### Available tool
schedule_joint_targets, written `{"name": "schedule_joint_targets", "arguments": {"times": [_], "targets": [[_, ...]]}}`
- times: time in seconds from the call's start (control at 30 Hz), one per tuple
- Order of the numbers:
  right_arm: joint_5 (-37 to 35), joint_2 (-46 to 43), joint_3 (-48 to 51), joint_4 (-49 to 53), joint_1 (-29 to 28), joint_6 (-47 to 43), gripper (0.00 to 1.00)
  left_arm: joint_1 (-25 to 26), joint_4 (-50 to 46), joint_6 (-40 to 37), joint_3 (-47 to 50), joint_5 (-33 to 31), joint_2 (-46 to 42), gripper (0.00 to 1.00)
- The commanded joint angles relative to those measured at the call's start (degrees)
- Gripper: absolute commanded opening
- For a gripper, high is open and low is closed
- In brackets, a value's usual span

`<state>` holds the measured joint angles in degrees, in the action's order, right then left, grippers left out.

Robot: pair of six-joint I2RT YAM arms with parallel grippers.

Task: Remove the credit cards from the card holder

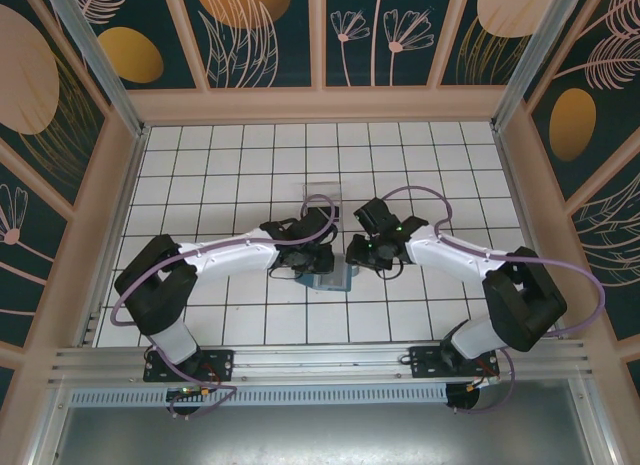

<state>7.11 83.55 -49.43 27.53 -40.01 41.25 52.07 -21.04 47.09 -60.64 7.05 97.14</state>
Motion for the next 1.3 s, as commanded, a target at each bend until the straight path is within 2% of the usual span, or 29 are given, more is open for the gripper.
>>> {"name": "schedule_joint_targets", "arguments": {"times": [0.0, 0.27, 0.4, 0.7, 0.9, 1.27], "targets": [[-5.97, -1.94, -1.38, 6.37, 0.49, 0.82, 0.34, -0.31, 5.35, 1.16, -0.68, 5.57, 0.68, 0.20], [-7.11, -5.92, -2.00, 7.66, 0.46, 3.27, 0.35, -0.26, 8.83, 0.93, -0.73, 9.02, 6.87, 0.18], [-4.50, -6.56, -2.58, 5.78, 0.38, 3.90, 0.35, -0.24, 9.31, 1.10, -0.07, 9.04, 8.30, 0.16], [3.24, -4.16, -0.80, -2.43, 0.35, 5.61, 0.35, -0.96, 7.75, 1.14, 2.91, 5.23, 5.18, 0.13], [5.28, -1.26, 0.45, -6.00, 0.46, 5.92, 0.34, -2.26, 9.18, 2.03, 6.79, 4.78, 2.43, 0.11], [10.22, 4.65, -0.14, -11.77, 0.81, 4.85, 0.32, -4.48, 15.40, 4.10, 12.33, 8.39, -1.42, 0.08]]}}
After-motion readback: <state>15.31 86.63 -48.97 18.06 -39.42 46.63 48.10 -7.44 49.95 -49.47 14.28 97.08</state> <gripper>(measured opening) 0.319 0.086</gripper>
